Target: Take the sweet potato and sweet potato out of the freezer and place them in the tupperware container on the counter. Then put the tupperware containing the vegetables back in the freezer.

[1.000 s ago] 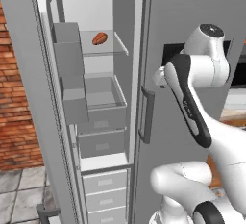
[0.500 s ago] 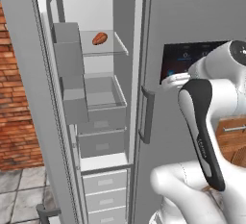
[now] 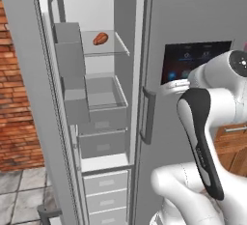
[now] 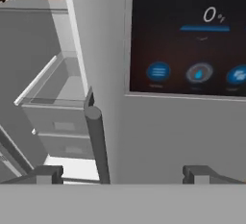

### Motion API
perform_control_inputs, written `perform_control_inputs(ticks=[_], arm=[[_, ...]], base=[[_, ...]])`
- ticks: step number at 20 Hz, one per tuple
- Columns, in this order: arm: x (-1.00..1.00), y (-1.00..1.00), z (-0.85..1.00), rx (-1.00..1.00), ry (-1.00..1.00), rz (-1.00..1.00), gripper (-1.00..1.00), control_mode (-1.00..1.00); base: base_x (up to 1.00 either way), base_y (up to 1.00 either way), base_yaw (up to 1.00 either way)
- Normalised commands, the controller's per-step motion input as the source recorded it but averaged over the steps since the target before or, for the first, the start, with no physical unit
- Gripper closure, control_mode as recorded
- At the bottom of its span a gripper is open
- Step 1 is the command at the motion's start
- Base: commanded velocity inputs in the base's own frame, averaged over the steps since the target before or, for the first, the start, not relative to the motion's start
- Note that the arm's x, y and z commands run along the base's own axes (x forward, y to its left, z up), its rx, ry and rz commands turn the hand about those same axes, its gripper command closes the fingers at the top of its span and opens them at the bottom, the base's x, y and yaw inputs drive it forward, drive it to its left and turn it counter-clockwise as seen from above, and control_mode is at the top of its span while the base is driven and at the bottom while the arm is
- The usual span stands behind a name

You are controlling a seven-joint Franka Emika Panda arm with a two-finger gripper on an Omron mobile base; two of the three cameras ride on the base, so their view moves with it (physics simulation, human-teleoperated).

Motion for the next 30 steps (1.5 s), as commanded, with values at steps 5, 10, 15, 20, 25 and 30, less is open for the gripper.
perform_control_inputs(ticks=[5, 10, 15, 20, 25, 30], arm=[[0.0, 0.0, 0.0, 0.0, 0.0, 0.0, -1.0, 1.0], [0.0, 0.0, 0.0, 0.0, 0.0, 0.0, -1.0, 1.0], [0.0, 0.0, 0.0, 0.0, 0.0, 0.0, -1.0, 1.0], [0.02, 0.0, -0.04, 0.0, 0.0, 0.0, -1.0, -1.0], [0.22, 0.0, -0.13, 0.0, 0.0, 0.0, -1.0, -1.0], [0.32, 0.0, -0.01, 0.07, 0.0, 0.02, -1.0, -1.0]], base=[[-0.01, 0.51, 0.0], [0.0, 0.67, 0.0], [0.01, 0.17, 0.0], [0.1, 0.0, 0.0], [0.0, 0.0, 0.0], [0.0, 0.0, 0.0]])
